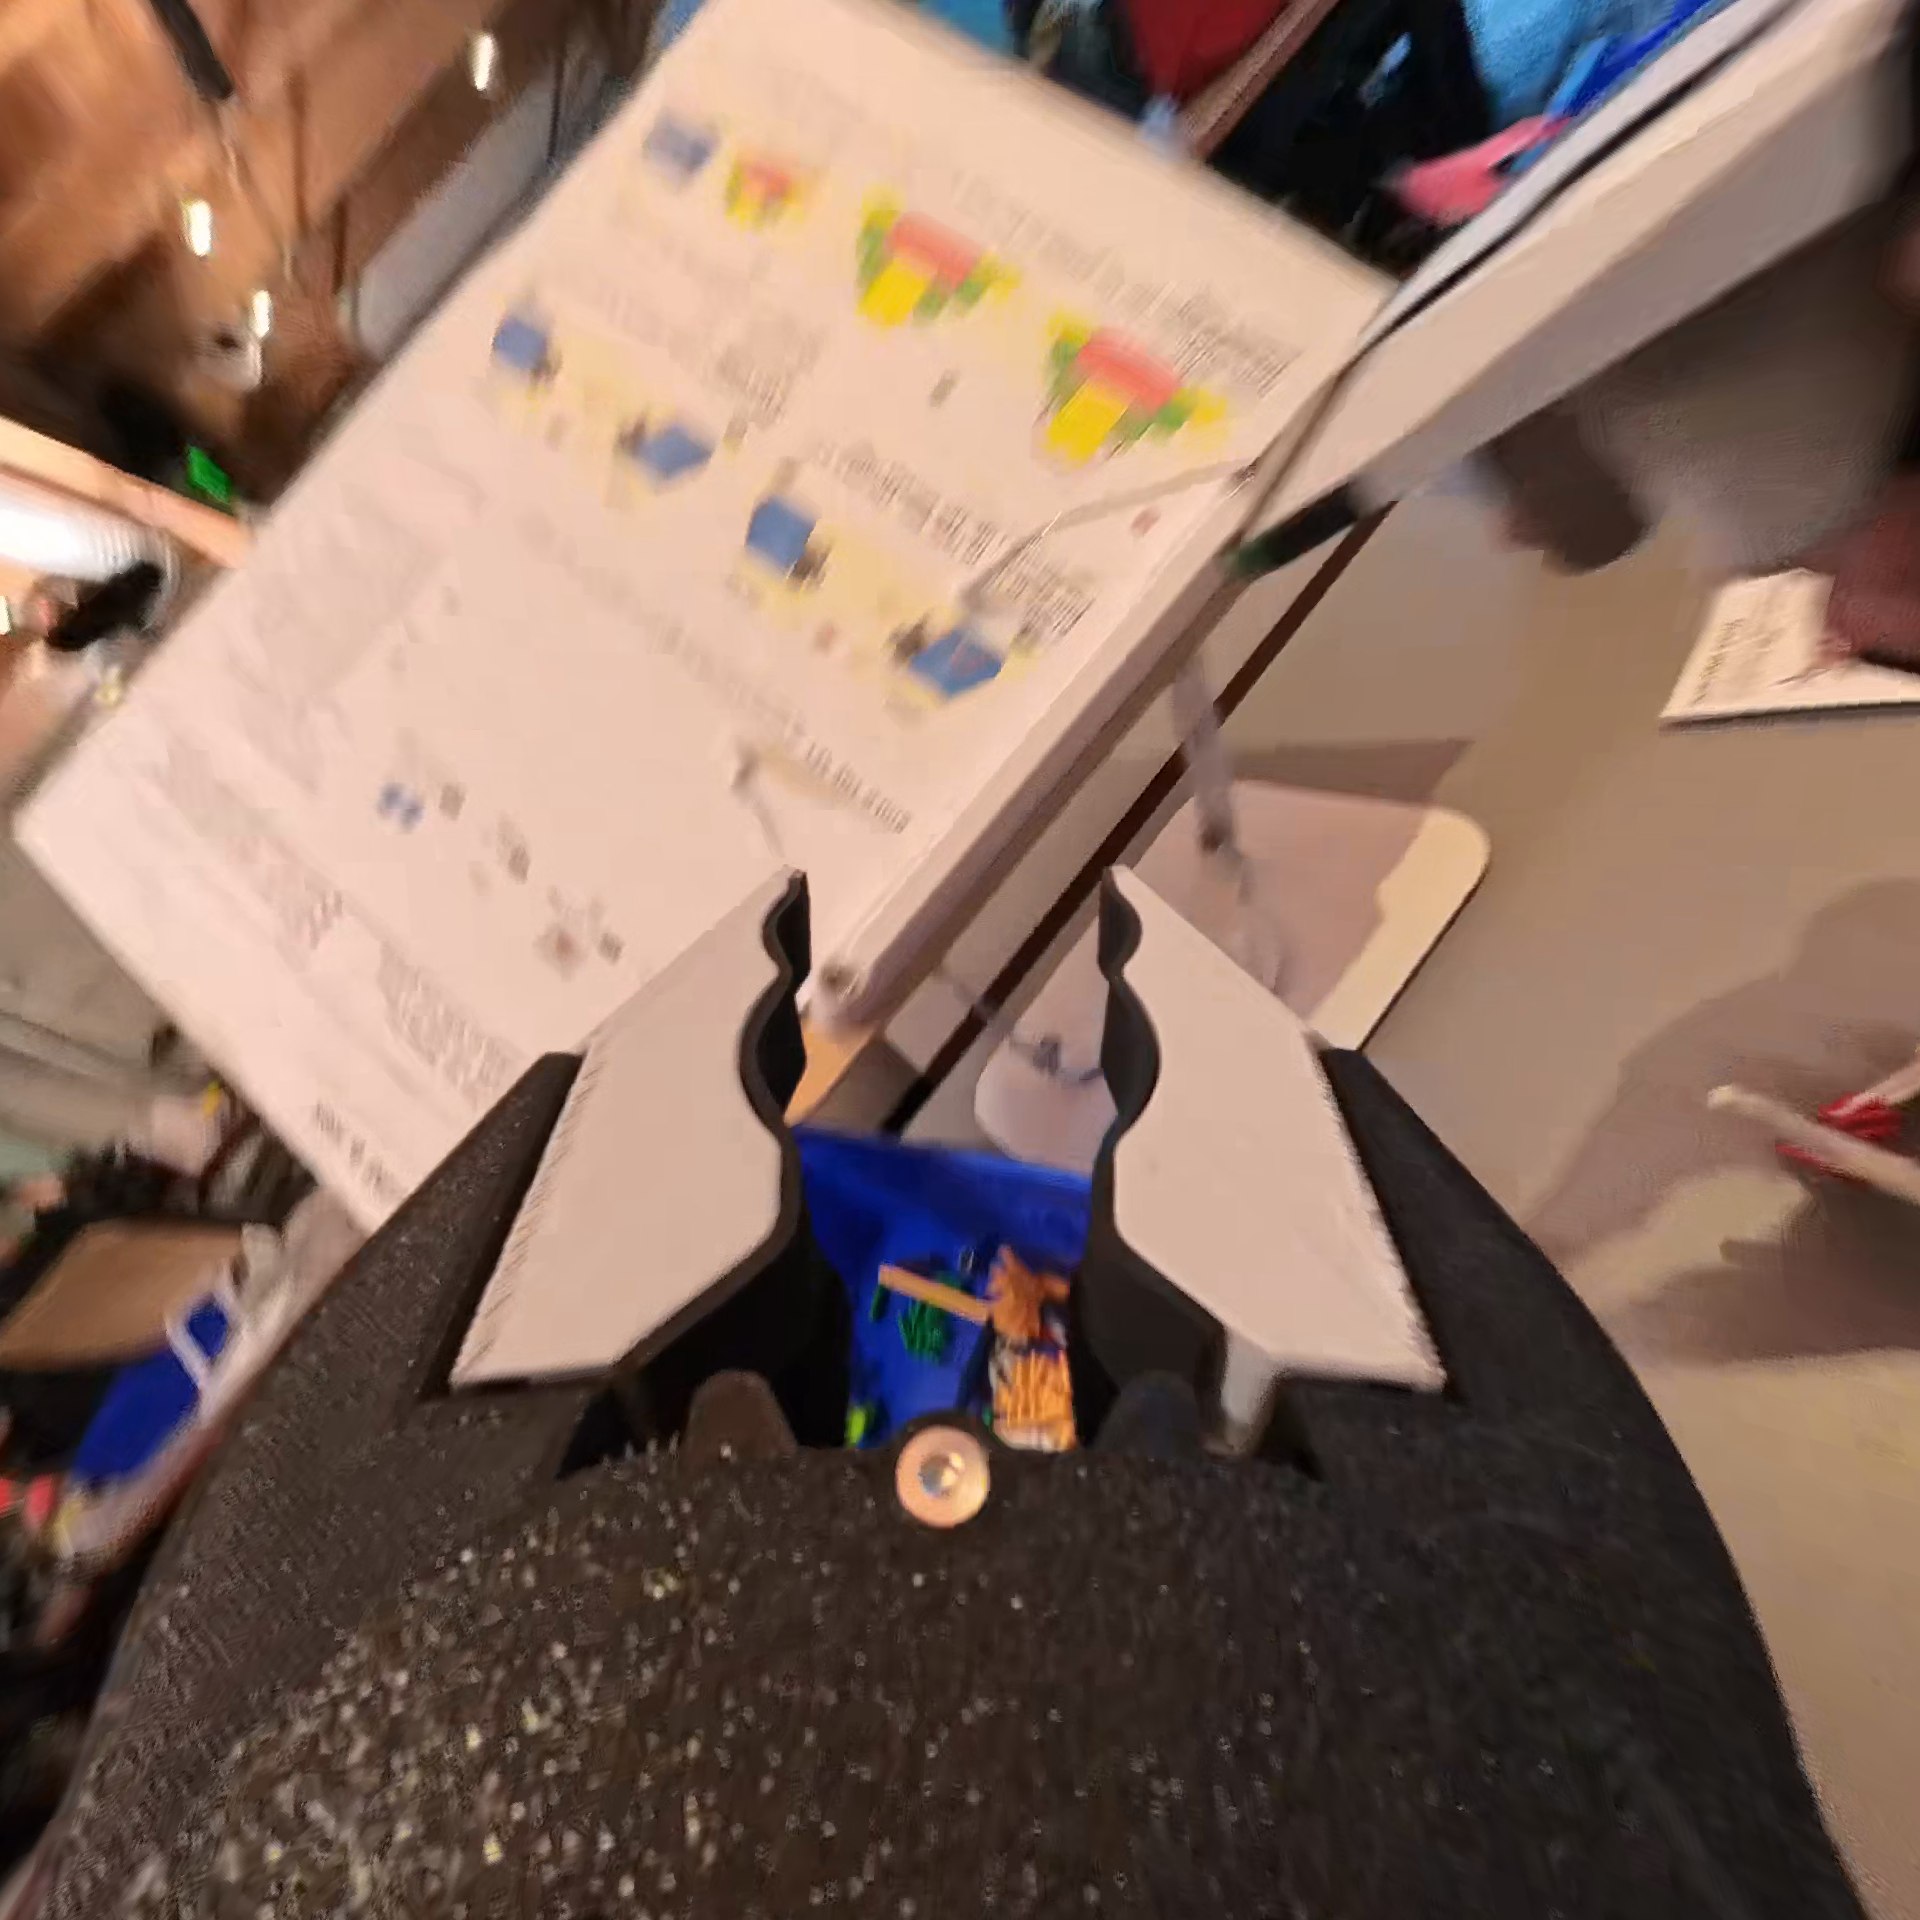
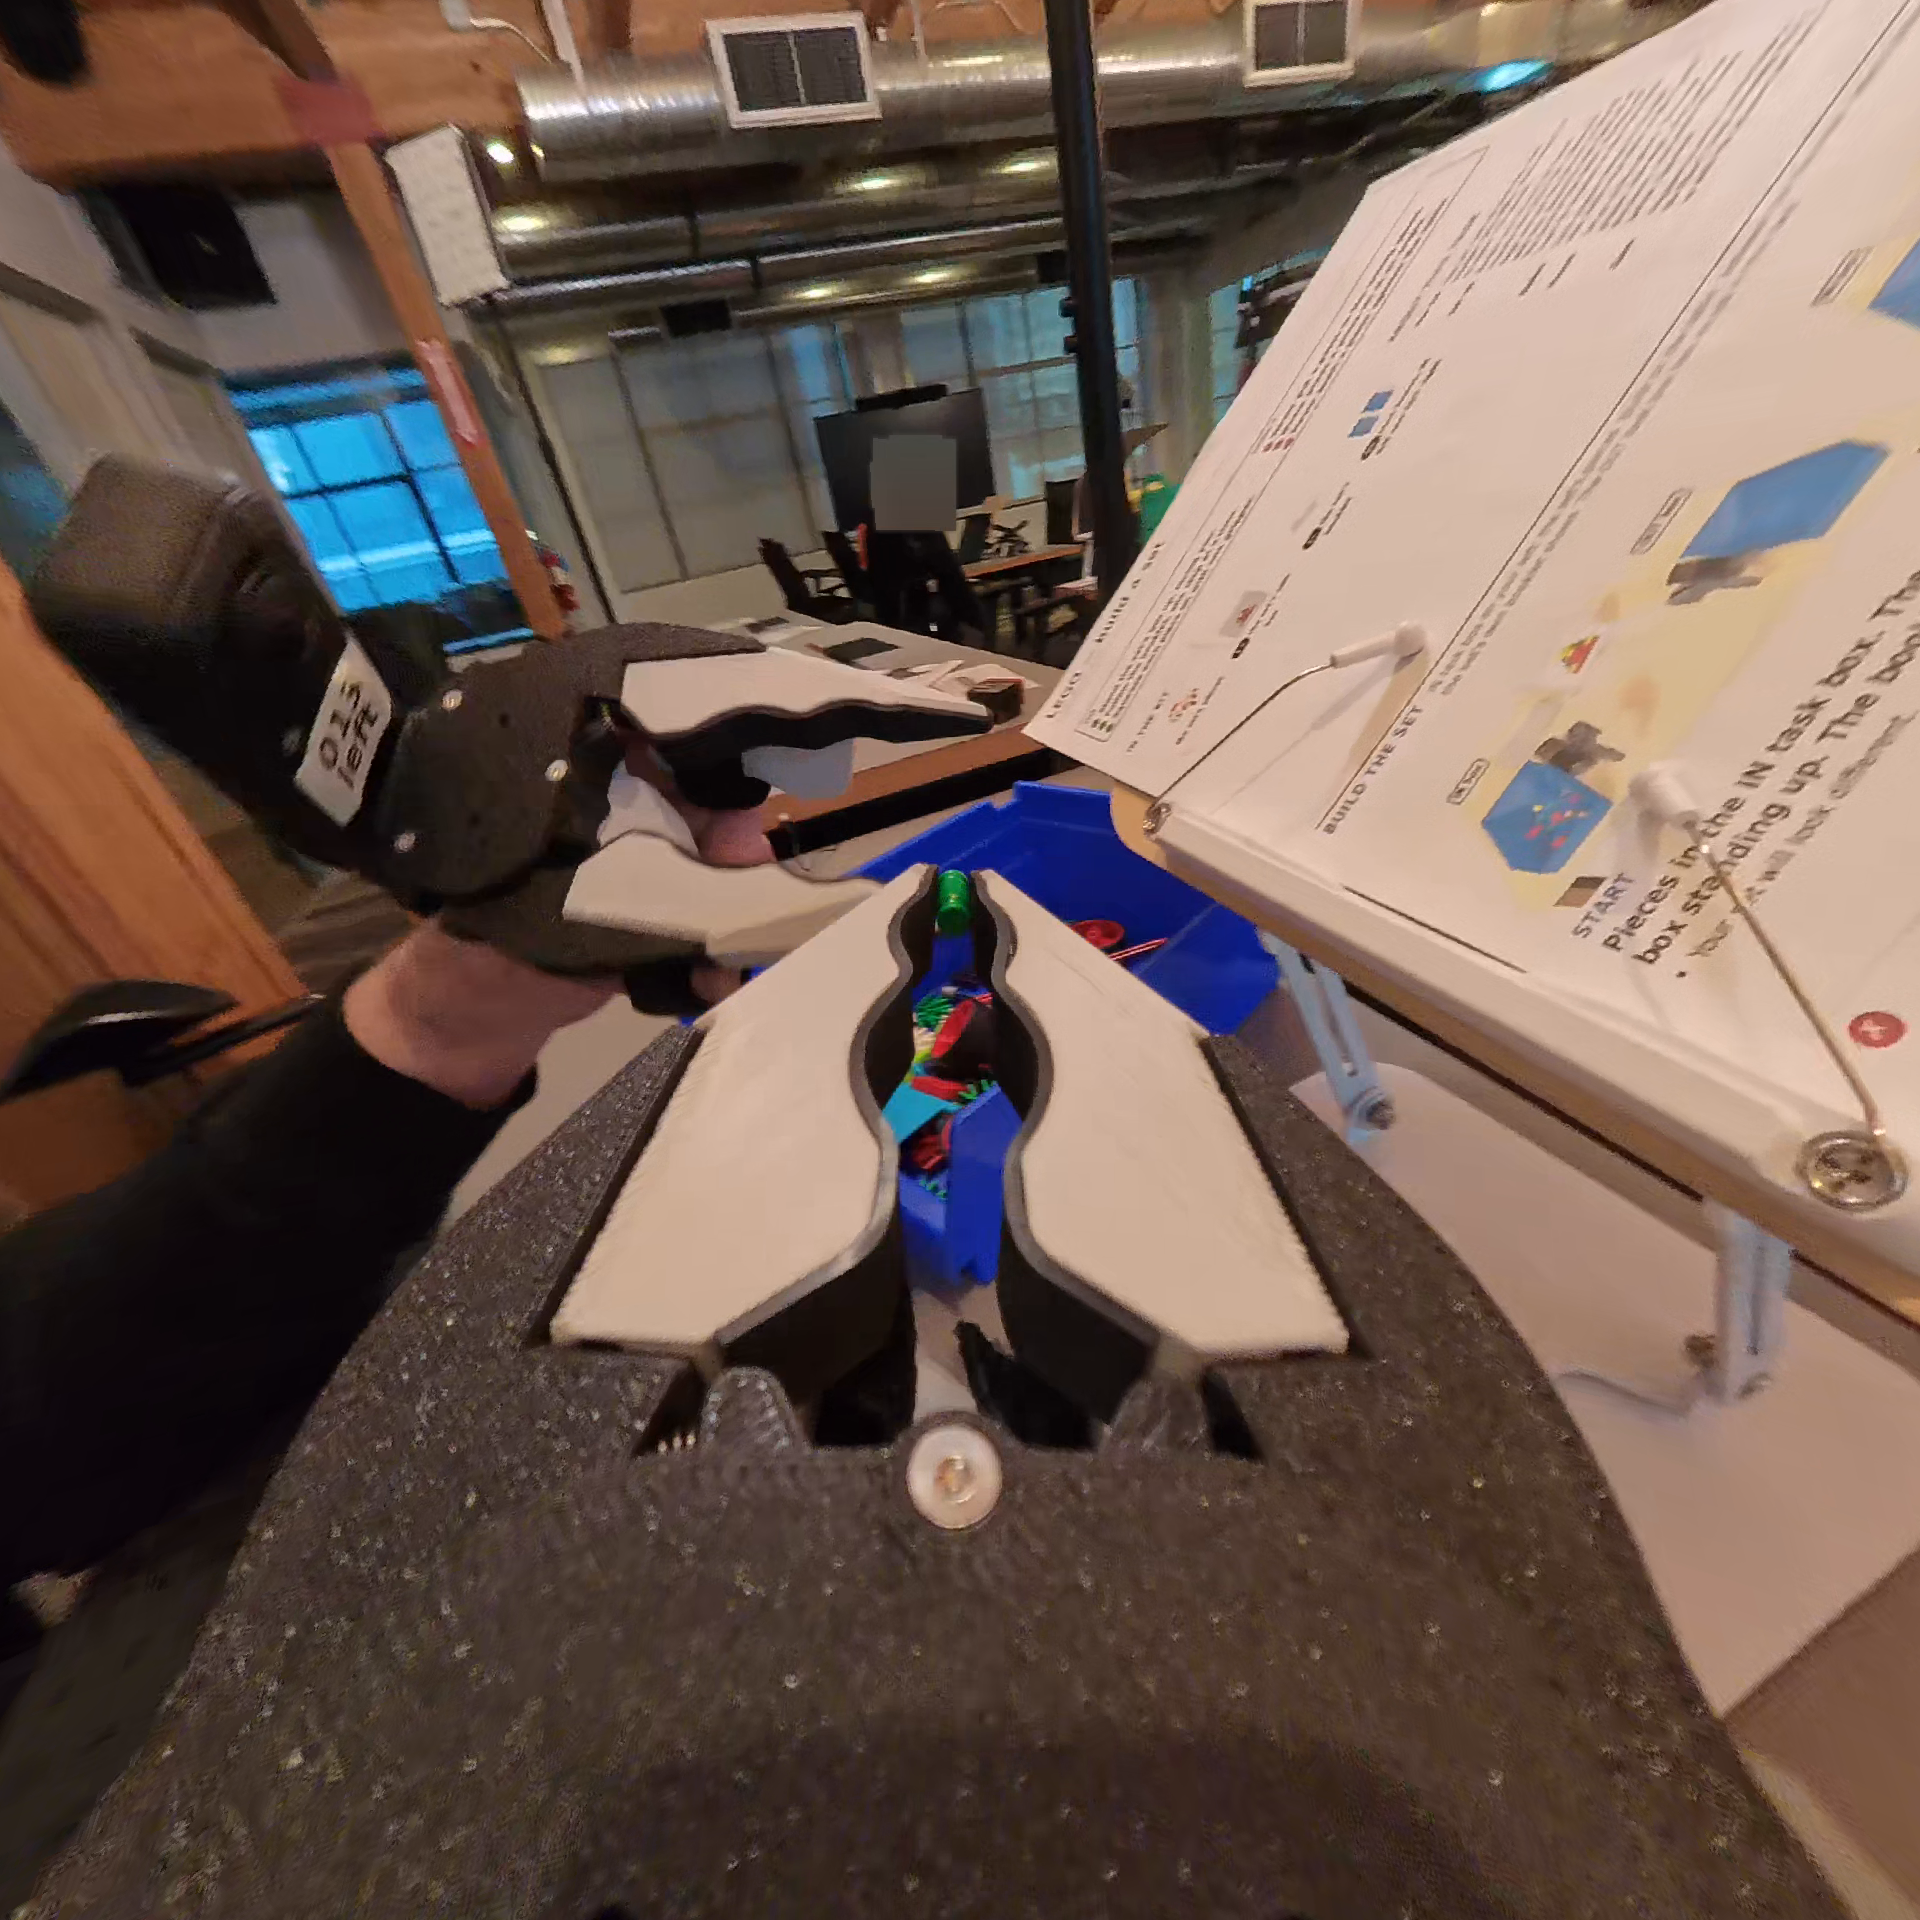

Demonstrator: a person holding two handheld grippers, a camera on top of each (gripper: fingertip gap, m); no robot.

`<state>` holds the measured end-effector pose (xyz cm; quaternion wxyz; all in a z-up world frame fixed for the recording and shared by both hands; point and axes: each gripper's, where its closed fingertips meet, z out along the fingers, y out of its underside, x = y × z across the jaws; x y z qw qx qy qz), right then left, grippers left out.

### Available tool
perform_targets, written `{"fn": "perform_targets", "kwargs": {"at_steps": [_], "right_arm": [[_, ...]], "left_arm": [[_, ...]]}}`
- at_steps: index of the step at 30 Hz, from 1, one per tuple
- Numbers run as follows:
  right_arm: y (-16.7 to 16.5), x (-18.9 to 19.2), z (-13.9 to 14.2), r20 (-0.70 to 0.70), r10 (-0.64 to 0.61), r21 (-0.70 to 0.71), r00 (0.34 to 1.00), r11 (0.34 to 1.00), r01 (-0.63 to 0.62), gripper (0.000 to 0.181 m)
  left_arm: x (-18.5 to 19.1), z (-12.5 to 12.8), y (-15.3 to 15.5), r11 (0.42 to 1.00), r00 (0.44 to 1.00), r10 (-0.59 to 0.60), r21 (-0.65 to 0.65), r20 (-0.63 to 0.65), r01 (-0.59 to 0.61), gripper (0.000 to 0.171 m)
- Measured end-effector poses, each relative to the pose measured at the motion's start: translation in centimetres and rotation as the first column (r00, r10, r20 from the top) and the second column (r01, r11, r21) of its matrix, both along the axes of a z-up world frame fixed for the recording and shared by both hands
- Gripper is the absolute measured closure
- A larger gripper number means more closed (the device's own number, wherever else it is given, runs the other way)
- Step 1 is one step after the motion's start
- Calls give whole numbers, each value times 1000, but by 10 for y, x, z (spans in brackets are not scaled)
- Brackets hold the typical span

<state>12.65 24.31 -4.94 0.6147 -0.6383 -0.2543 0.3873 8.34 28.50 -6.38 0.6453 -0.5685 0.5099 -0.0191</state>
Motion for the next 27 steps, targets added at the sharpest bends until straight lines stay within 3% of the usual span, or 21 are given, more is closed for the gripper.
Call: {"fn": "perform_targets", "kwargs": {"at_steps": [3, 6, 12, 18, 20, 22, 27], "right_arm": [[-7, 2, 0, -56, 98, -58, 994, 993, -101, 178], [-12, 11, 6, -124, 154, -71, 980, 984, -164, 178], [-26, 26, 10, -181, 264, -92, 948, 955, -283, 178], [-38, 16, -8, -121, 352, -191, 928, 909, -370, 178], [-39, 10, -13, -112, 367, -216, 924, 898, -383, 178], [-44, 5, -14, -116, 398, -217, 910, 884, -414, 178], [-45, 3, -13, -136, 410, -219, 902, 875, -431, 178]], "left_arm": [[32, 6, -29, 986, 992, -123, 110, -26, 126, 117], [47, 12, -41, 966, 987, -158, 200, -34, 162, 117], [65, 11, -64, 929, 966, -246, 266, -81, 259, 118], [77, 8, -77, 902, 955, -272, 313, -118, 296, 124], [81, 7, -83, 890, 947, -295, 323, -131, 322, 134], [82, 1, -85, 887, 941, -294, 320, -168, 334, 156], [80, 1, -86, 885, 937, -312, 310, -160, 347, 159]]}}
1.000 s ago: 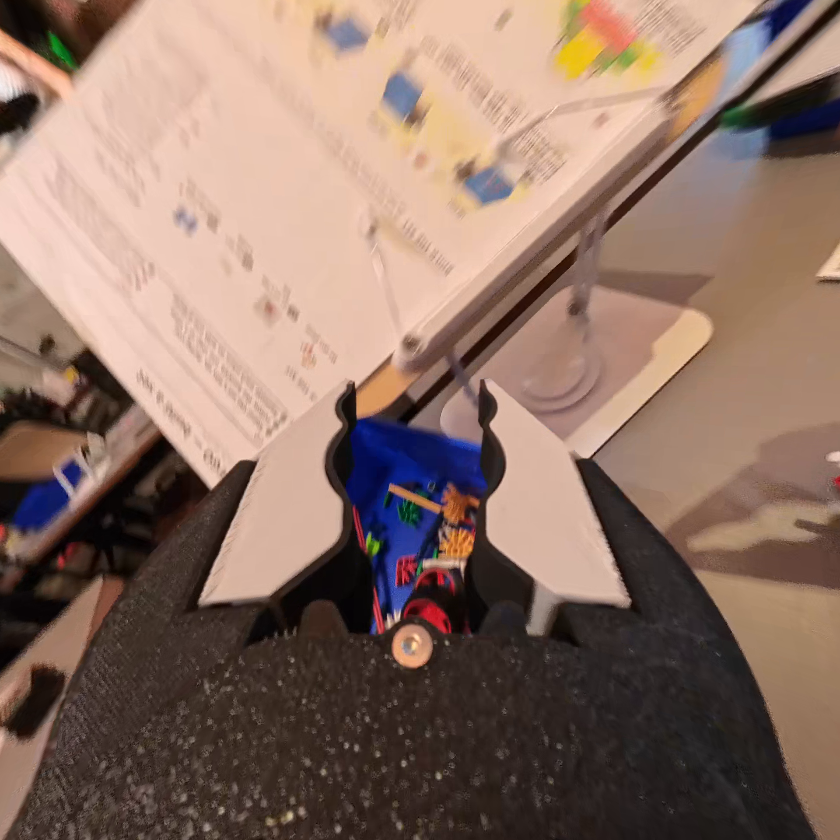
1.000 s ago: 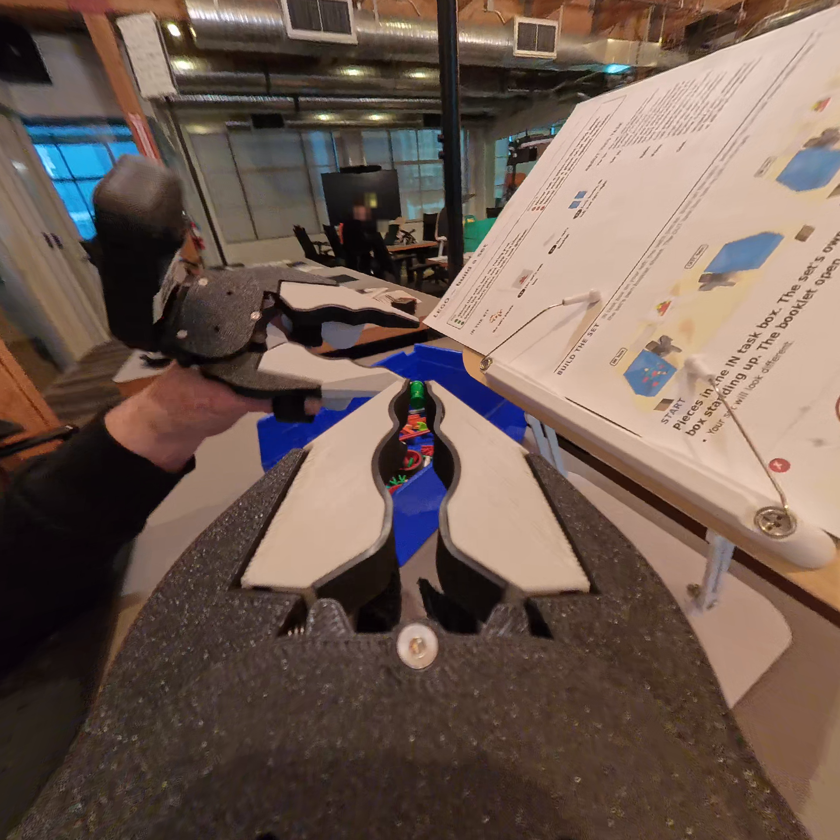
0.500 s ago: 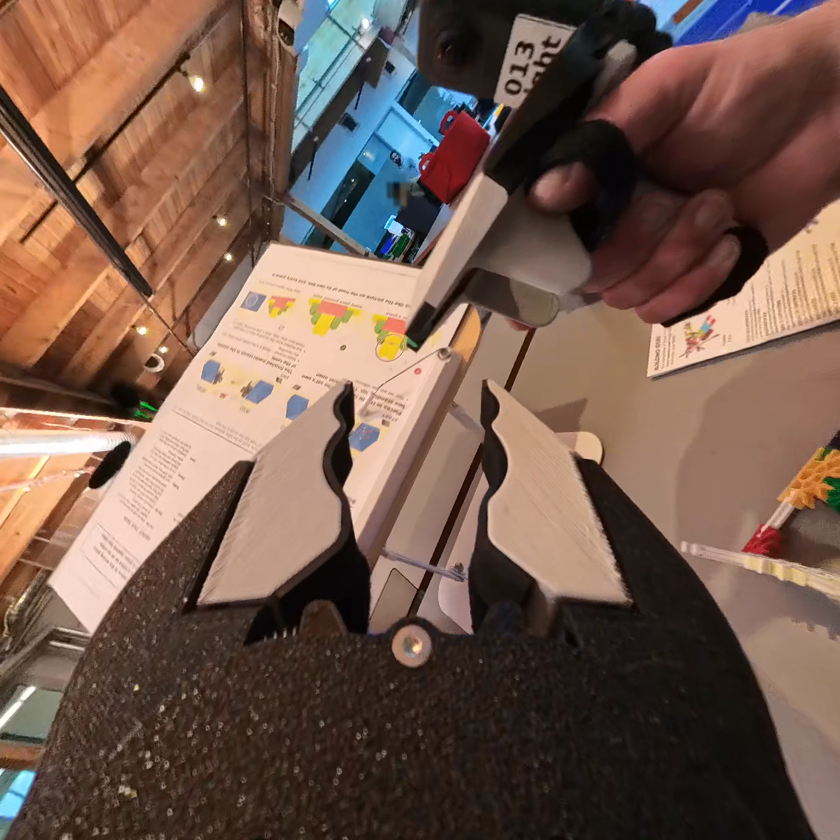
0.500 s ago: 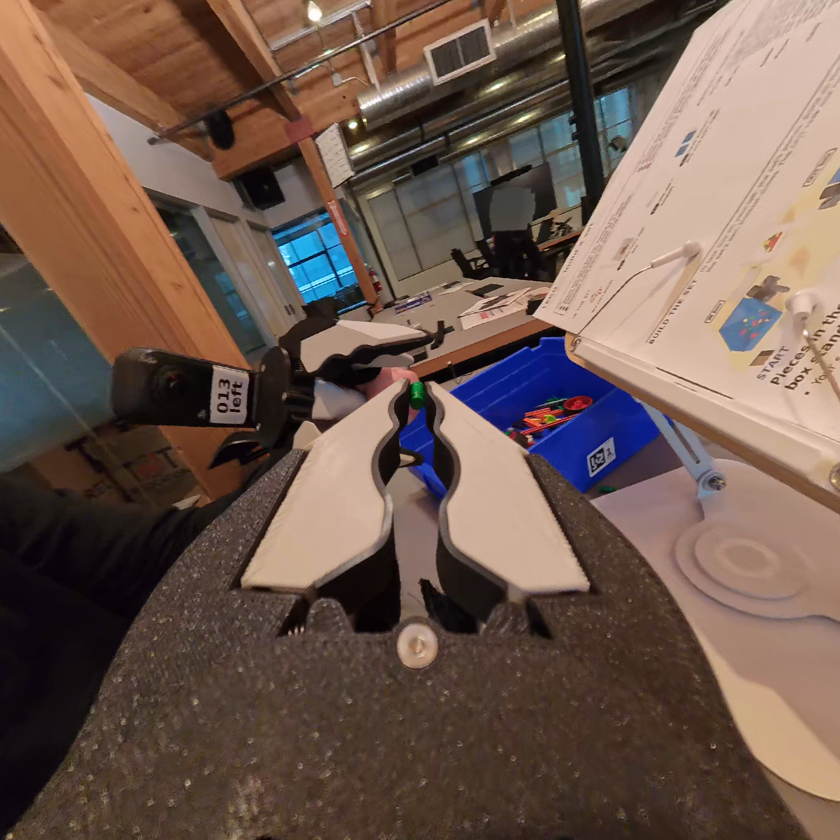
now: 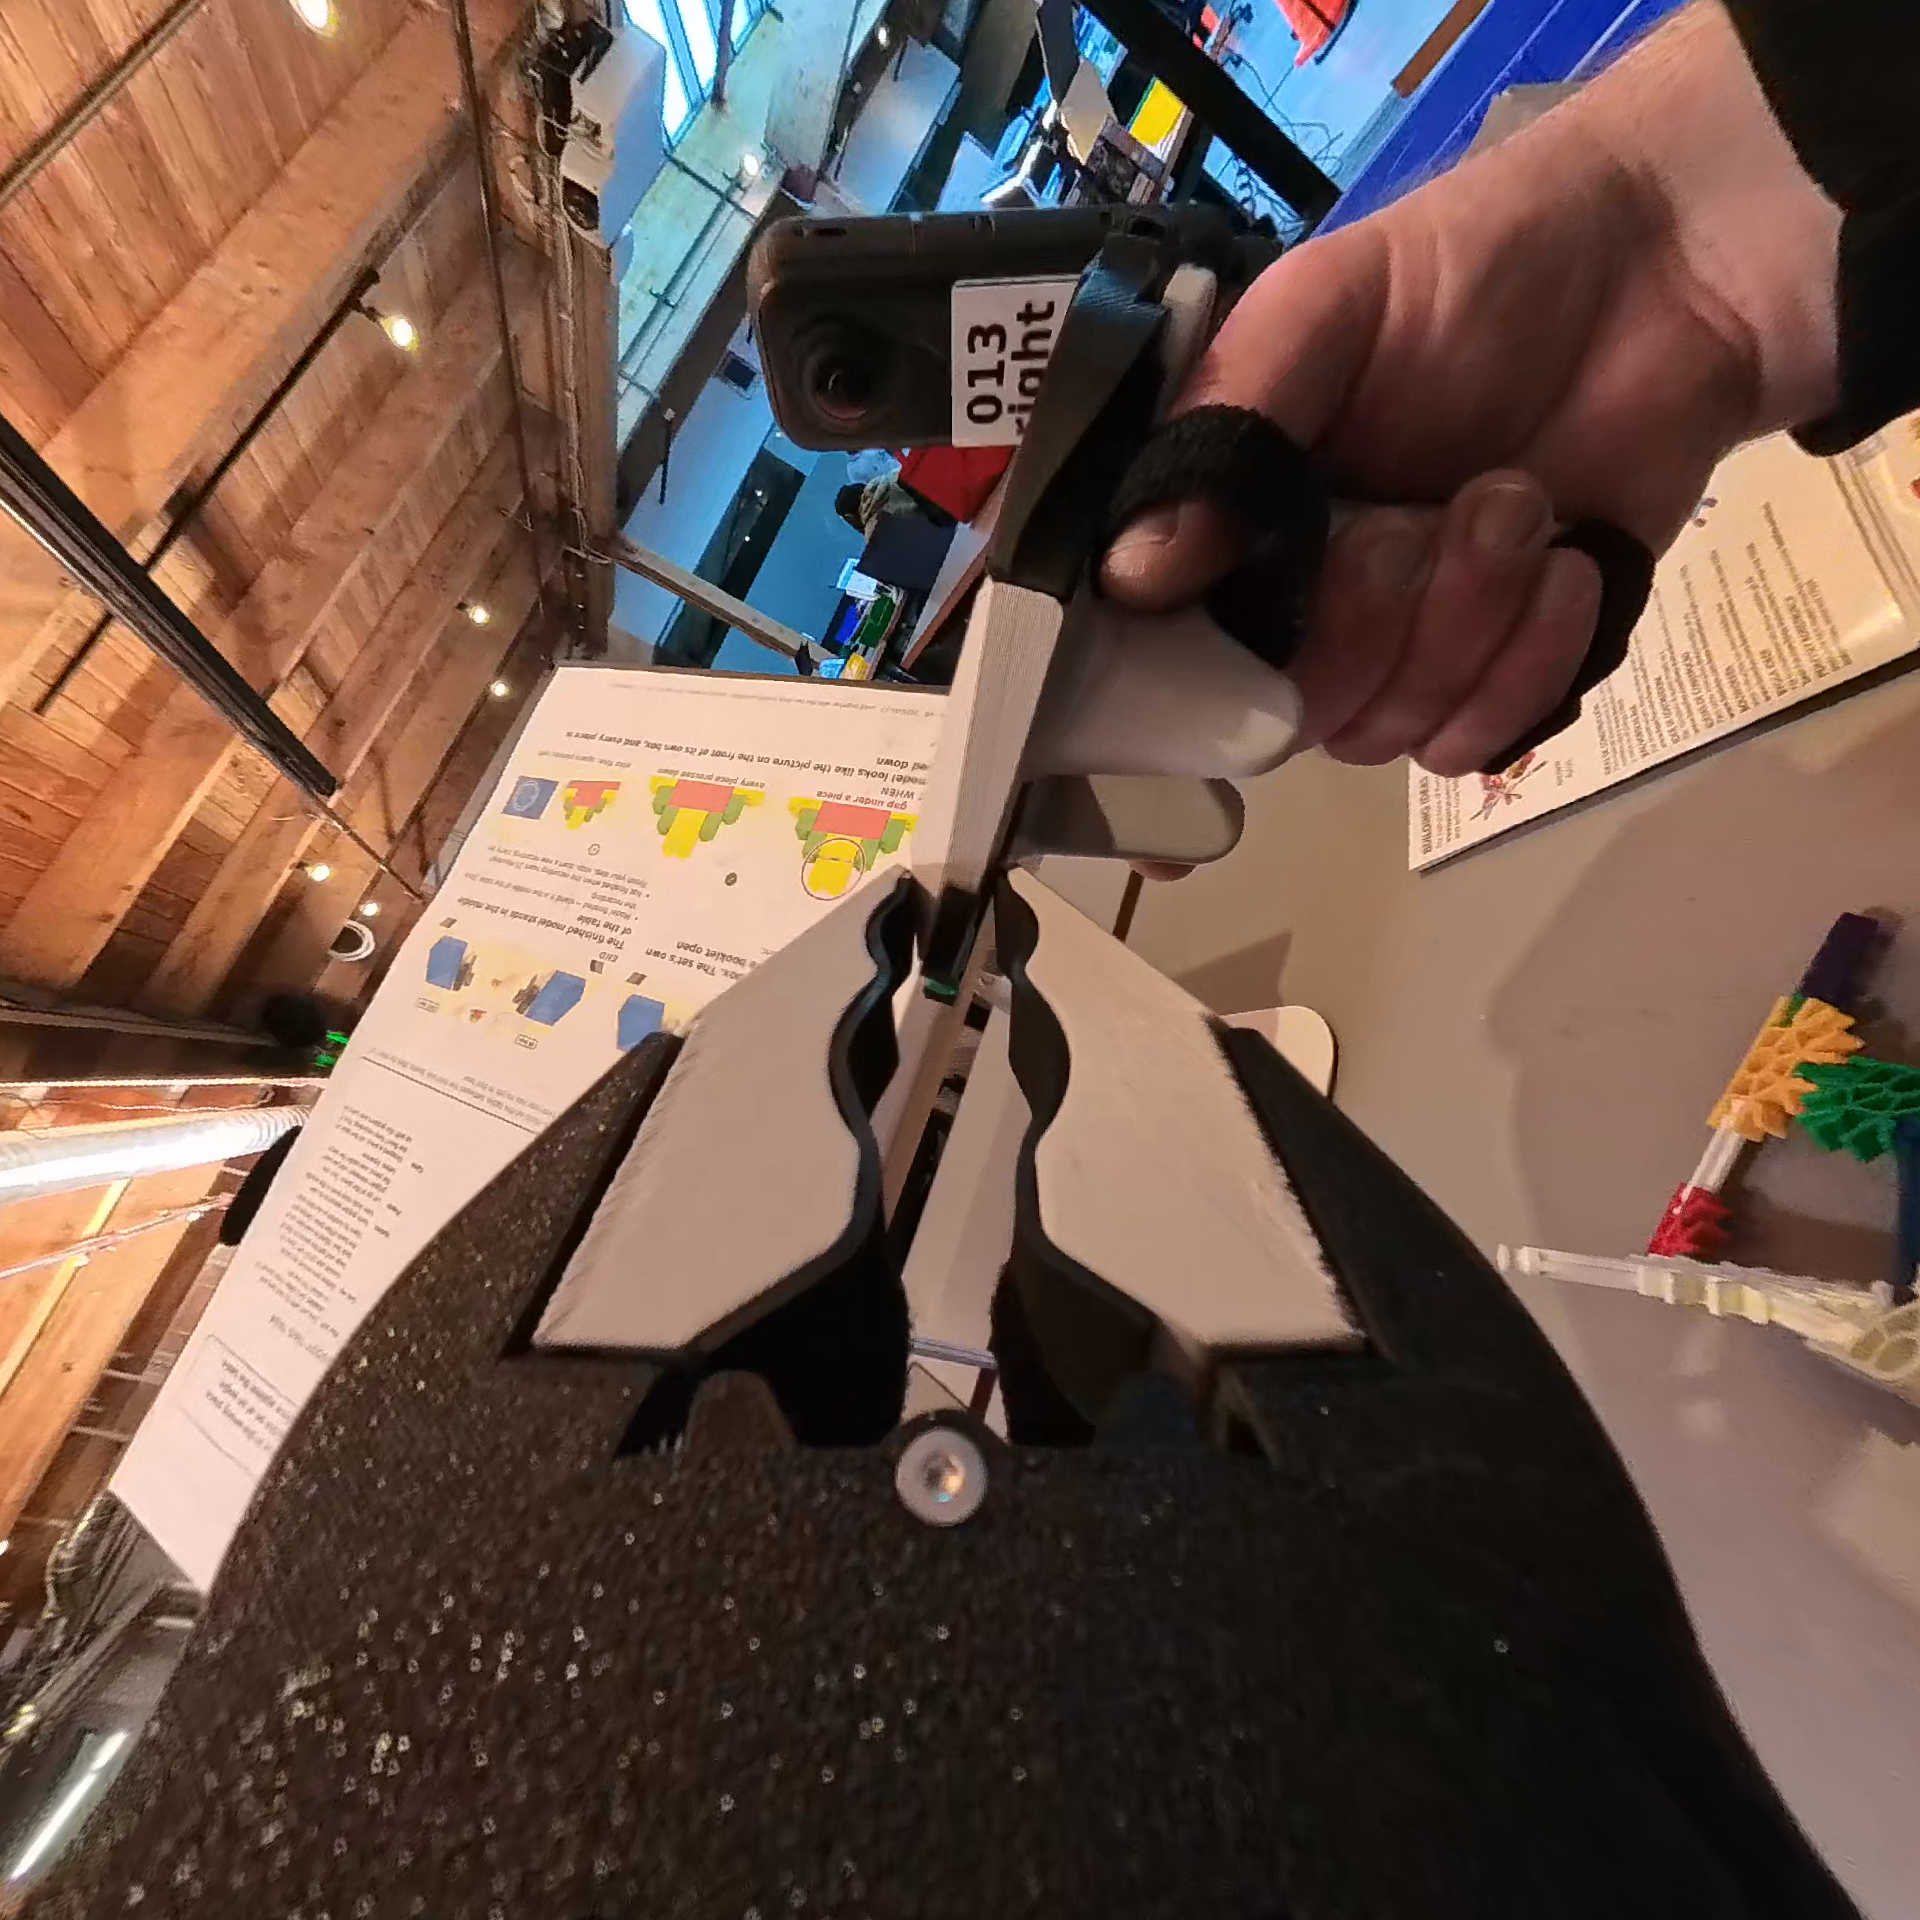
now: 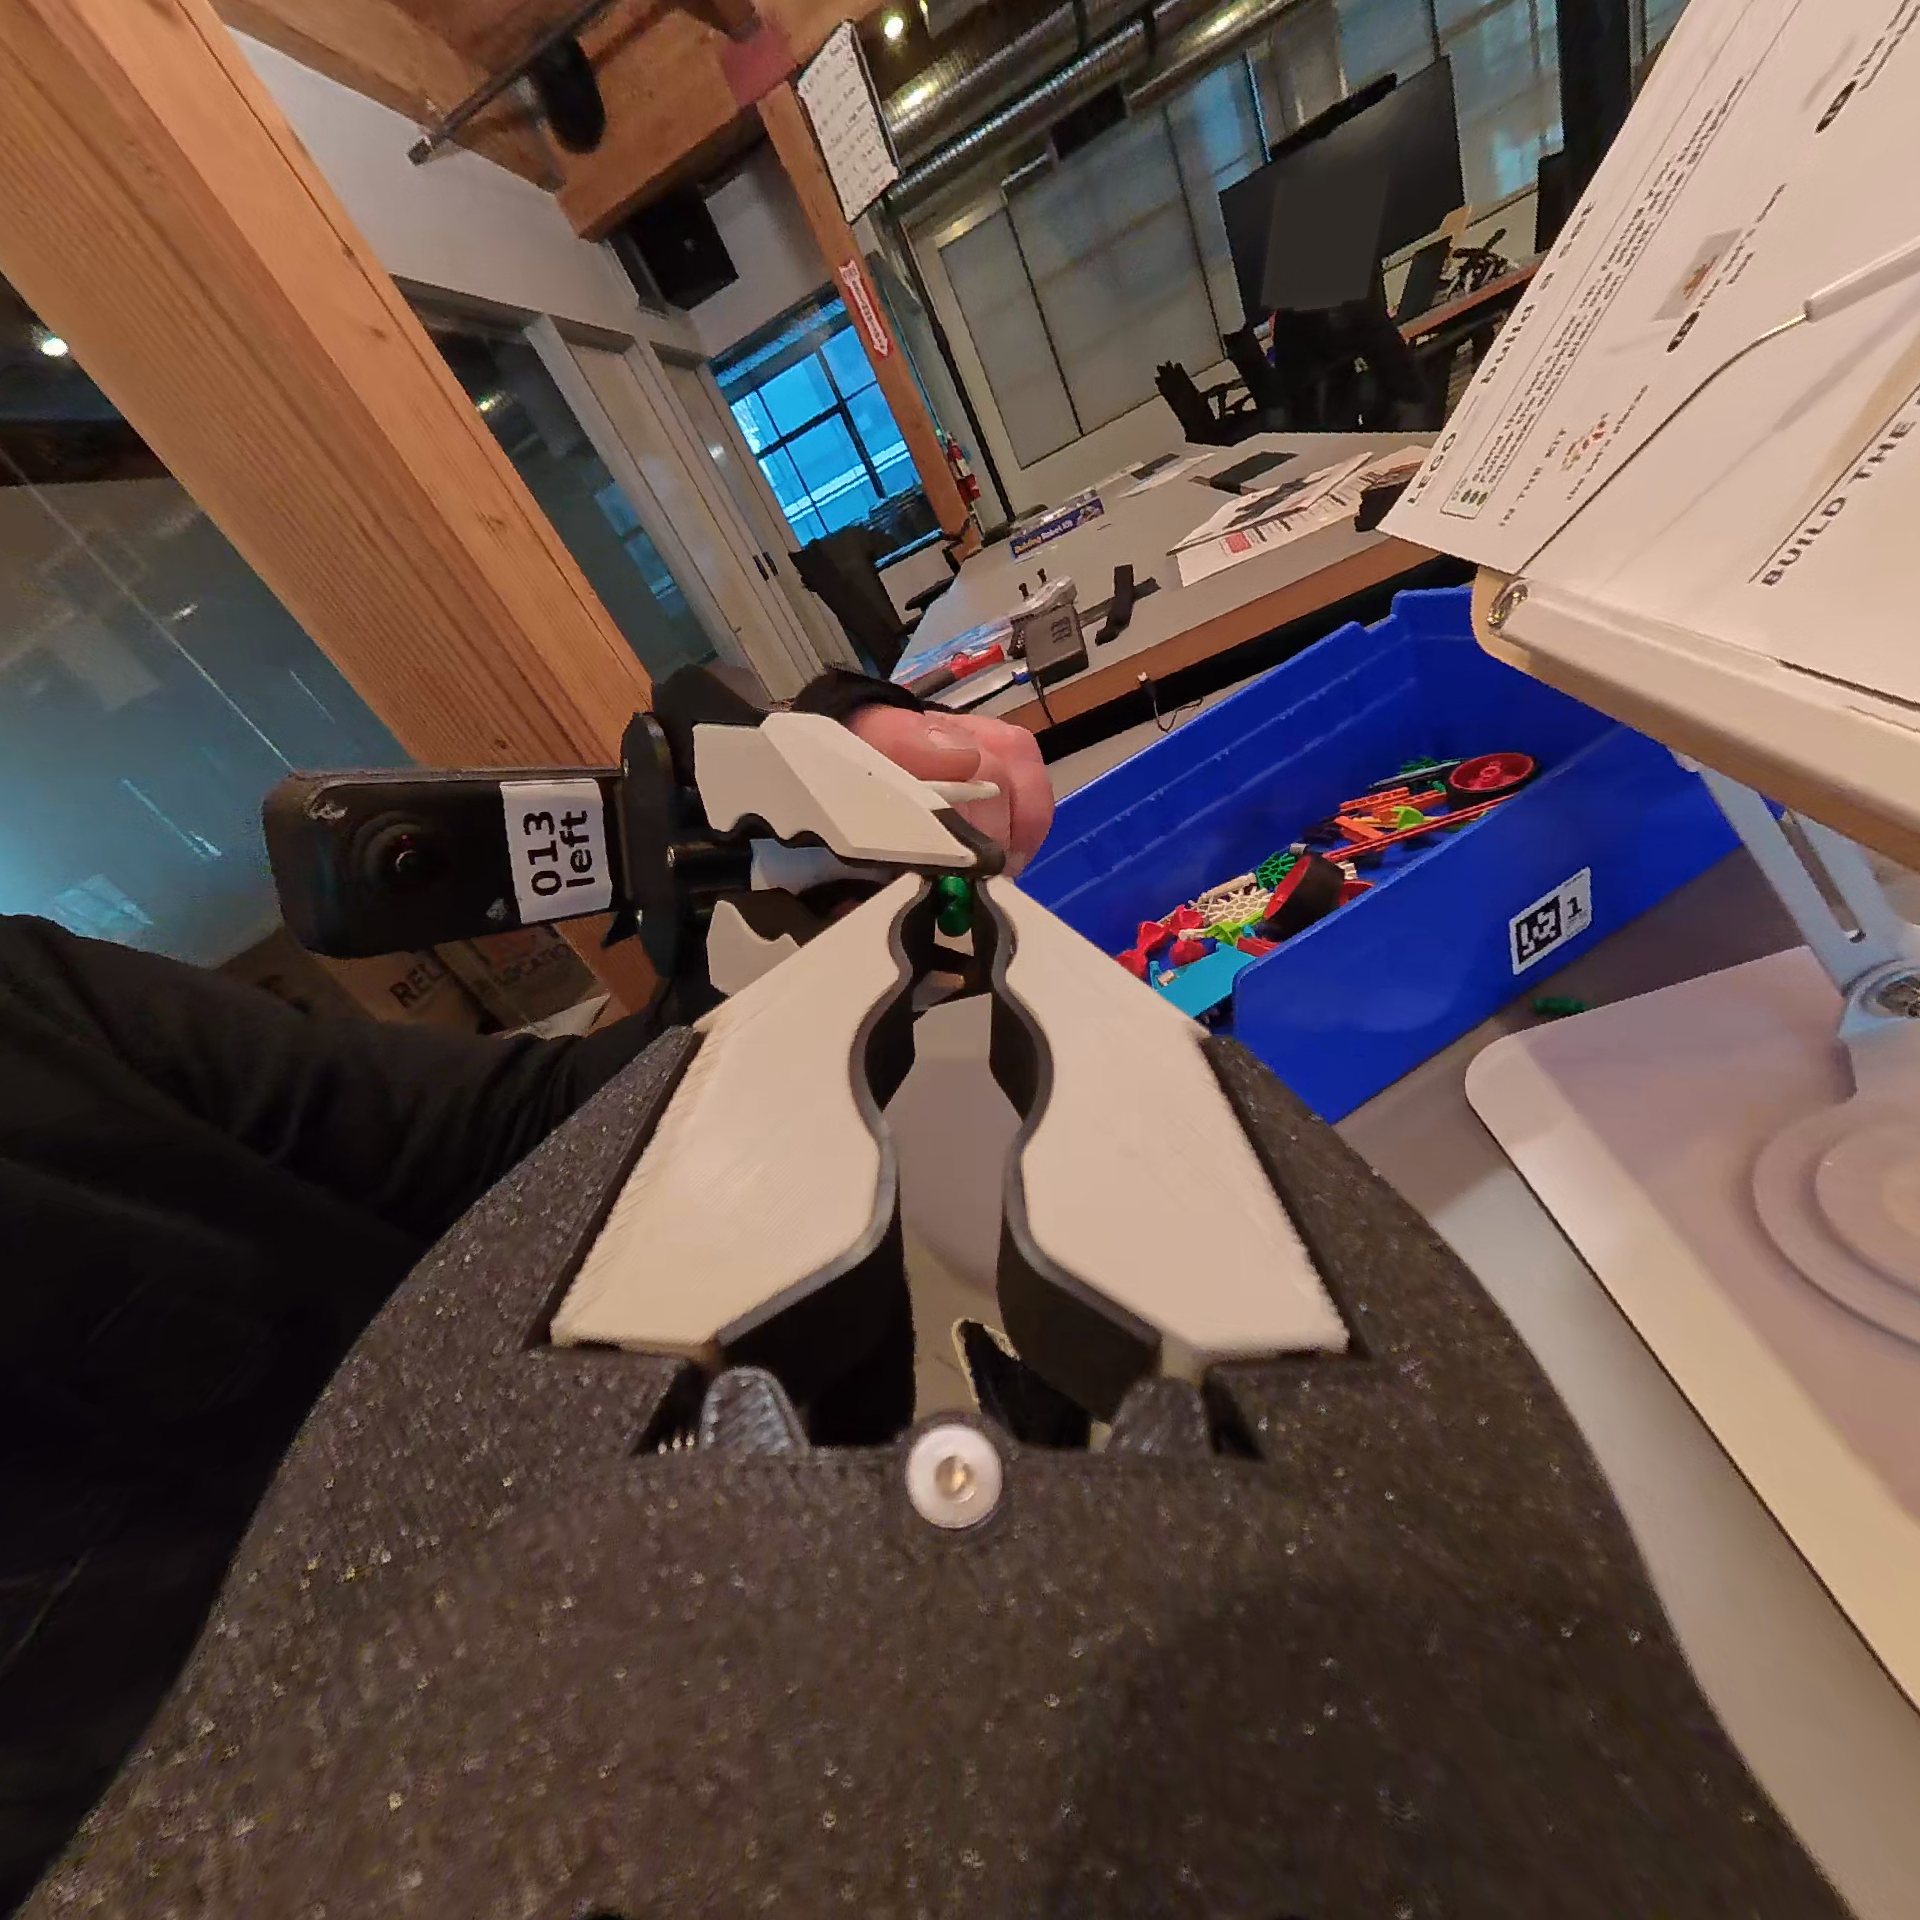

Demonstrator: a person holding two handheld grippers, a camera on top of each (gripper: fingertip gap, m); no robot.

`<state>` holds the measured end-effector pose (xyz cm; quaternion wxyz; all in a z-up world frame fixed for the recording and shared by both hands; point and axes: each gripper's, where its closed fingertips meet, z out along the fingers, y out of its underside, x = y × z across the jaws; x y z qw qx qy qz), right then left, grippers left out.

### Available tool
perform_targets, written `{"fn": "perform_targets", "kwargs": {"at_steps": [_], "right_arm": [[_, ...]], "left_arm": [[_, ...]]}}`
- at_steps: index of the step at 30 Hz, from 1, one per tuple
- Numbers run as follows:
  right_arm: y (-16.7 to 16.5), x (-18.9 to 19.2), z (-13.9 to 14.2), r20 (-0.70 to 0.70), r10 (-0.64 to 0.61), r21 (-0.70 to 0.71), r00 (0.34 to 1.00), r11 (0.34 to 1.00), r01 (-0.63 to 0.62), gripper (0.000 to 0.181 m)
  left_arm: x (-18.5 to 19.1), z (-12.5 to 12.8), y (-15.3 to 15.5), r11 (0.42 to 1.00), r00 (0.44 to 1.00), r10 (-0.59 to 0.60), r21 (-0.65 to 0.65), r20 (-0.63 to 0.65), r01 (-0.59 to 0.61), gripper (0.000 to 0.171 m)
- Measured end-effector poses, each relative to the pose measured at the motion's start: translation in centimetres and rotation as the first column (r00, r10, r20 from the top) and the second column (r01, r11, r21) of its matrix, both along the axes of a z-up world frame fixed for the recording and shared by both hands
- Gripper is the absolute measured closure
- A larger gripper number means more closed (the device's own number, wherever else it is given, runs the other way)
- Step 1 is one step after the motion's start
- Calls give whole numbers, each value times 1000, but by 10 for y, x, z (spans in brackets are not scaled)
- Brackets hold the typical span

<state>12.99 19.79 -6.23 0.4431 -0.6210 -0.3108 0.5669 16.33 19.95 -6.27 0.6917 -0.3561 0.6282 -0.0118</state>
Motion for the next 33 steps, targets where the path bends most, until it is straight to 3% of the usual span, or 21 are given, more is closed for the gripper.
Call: {"fn": "perform_targets", "kwargs": {"at_steps": [20, 25, 33], "right_arm": [[-7, -12, -6, -49, 100, -49, 994, 994, -103, 176], [-17, -16, -2, -64, 153, -44, 986, 987, -156, 148], [-20, -16, 3, -99, 180, -29, 979, 982, -184, 147]], "left_arm": [[-23, -8, -4, 994, 994, -48, -104, -97, 38, 164], [-27, -10, -1, 991, 994, -51, -126, -98, 39, 164], [-29, -7, -4, 991, 994, -60, -121, -89, 49, 164]]}}
